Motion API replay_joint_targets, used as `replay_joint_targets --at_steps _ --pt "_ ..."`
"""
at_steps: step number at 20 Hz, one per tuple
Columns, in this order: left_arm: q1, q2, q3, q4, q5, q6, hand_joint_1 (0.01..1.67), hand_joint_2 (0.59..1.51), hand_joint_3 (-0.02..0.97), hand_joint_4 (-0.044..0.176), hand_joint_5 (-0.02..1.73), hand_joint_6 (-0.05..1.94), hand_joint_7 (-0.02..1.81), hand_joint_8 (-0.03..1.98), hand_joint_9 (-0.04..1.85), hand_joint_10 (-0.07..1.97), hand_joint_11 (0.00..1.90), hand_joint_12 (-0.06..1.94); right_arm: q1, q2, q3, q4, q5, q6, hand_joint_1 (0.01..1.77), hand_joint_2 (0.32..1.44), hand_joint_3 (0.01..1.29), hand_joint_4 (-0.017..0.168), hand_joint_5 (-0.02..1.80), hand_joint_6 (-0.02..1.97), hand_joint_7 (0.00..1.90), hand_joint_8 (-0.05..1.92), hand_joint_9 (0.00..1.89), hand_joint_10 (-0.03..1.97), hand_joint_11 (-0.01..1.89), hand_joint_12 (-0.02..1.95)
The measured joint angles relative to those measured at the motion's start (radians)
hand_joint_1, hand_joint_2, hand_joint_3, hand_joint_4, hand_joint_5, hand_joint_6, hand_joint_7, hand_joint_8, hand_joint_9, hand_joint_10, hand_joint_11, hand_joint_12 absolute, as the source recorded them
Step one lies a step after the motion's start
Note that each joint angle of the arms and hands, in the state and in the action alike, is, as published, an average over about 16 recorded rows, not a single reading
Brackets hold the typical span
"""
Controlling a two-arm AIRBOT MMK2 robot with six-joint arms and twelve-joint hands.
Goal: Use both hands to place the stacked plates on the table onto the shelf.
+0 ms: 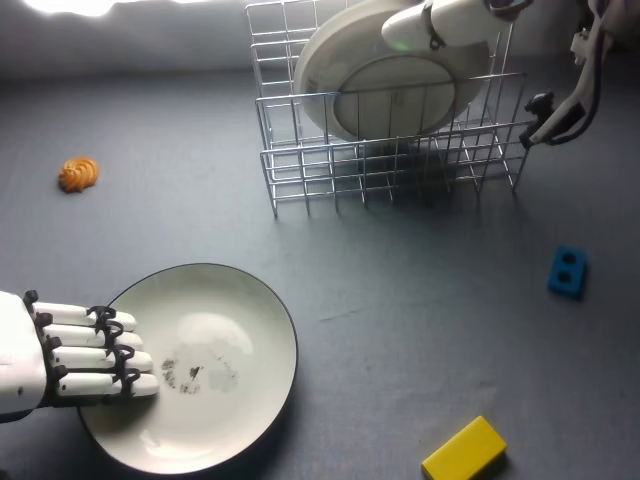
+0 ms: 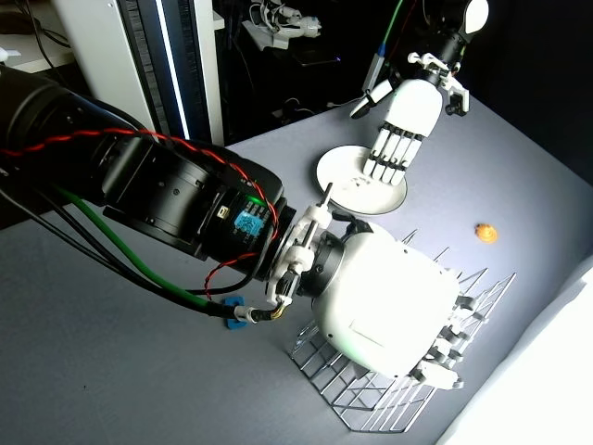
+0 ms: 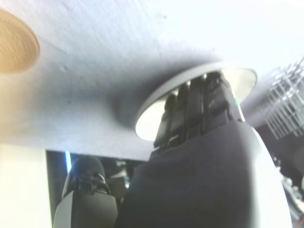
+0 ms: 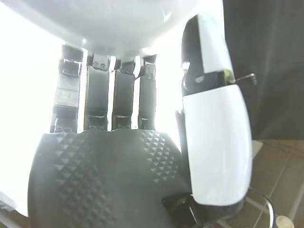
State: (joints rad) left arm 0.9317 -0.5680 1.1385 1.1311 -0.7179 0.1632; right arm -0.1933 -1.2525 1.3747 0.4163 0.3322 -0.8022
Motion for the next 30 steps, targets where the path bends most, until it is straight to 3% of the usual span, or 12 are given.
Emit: replay_joint_targets --at_steps 6,12,16,22,27,30 --pt "-0.018 0.012 -0.001 -0.046 0.007 0.000 0.02 1.067 0.010 0.000 0.04 0.00 0.04 0.01 0.02 0.01 0.02 0.00 0.029 0.025 -0.060 -0.192 0.049 -0.010 1.05 1.07 0.01 -0.003 0.71 0.06 0.81 0.03 0.75 0.14 0.26 1.32" --pt "-0.021 0.022 0.008 -0.075 0.016 0.000 0.02 1.064 0.010 0.004 0.04 0.01 0.05 0.01 0.01 -0.01 0.02 0.01 0.030 0.046 -0.166 -0.423 0.109 -0.077 1.03 1.08 0.01 0.000 0.59 0.04 0.65 0.03 0.61 0.10 0.14 1.27" --pt "0.003 0.025 0.005 -0.090 0.034 0.000 0.02 1.061 0.011 0.002 0.04 0.01 0.05 0.01 0.00 -0.02 0.02 0.01 0.010 0.059 -0.247 -0.546 0.153 -0.141 1.06 1.05 0.01 0.001 0.43 0.04 0.46 0.03 0.43 0.07 0.08 1.06" --pt "0.048 0.025 -0.016 -0.105 0.070 0.001 0.01 1.062 0.010 -0.003 0.03 0.00 0.04 0.00 -0.01 -0.03 0.02 0.00 -0.049 0.079 -0.354 -0.624 0.197 -0.225 1.15 0.97 0.01 0.003 0.19 0.04 0.19 0.03 0.19 0.03 0.02 0.64" --pt "0.073 0.023 -0.036 -0.118 0.091 0.000 0.01 1.063 0.010 -0.008 0.03 -0.01 0.02 0.00 -0.01 -0.04 0.02 0.00 -0.100 0.090 -0.409 -0.656 0.229 -0.277 1.22 0.90 0.01 0.002 0.05 0.04 0.04 0.03 0.04 0.02 0.01 0.33" --pt "0.079 0.022 -0.045 -0.124 0.100 0.000 0.01 1.063 0.010 -0.011 0.02 -0.01 0.02 -0.01 -0.01 -0.04 0.02 0.00 -0.131 0.076 -0.418 -0.667 0.230 -0.304 1.24 0.87 0.01 0.002 0.02 0.04 0.01 0.03 0.02 0.02 0.01 0.25"
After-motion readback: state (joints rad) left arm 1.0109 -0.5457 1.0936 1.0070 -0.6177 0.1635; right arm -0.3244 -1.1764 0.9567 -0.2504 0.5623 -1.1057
